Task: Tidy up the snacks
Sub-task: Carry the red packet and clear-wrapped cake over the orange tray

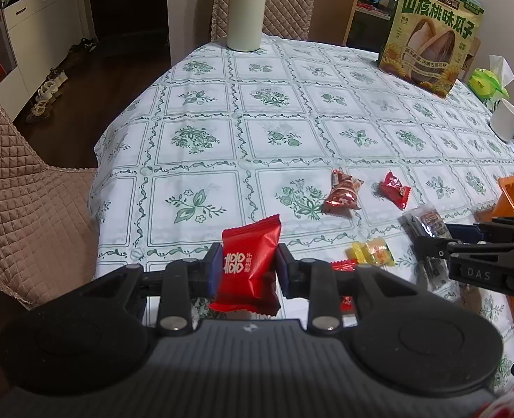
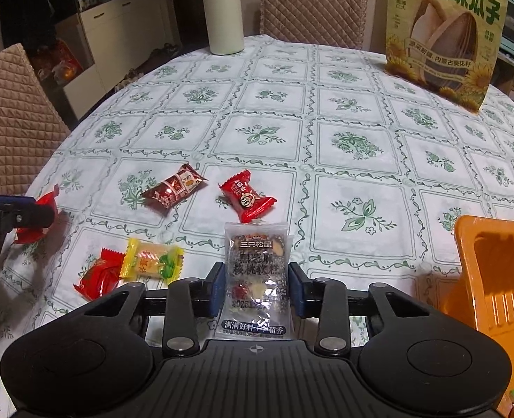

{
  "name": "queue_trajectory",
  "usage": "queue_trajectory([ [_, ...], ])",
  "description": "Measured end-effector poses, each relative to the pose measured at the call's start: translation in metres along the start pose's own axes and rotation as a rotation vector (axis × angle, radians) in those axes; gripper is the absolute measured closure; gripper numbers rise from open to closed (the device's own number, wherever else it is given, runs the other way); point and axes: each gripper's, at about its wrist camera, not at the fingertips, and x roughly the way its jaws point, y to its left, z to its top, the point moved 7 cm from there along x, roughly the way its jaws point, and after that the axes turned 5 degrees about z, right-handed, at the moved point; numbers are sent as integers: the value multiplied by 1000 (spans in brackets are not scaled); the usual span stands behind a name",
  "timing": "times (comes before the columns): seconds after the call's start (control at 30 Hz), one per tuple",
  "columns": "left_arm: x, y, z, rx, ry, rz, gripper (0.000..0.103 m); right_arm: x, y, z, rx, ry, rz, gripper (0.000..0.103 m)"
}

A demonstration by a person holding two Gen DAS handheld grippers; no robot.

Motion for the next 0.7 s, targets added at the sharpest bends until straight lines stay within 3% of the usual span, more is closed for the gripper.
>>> queue_trajectory([
  [0.33,-11,-10,-3,7,-7,-6,74,-18,3,-6,15,-13,26,66],
  [0.7,-46,-40,-11,26,-28,-45,74,-80,6,-17,59,-93,93,66],
])
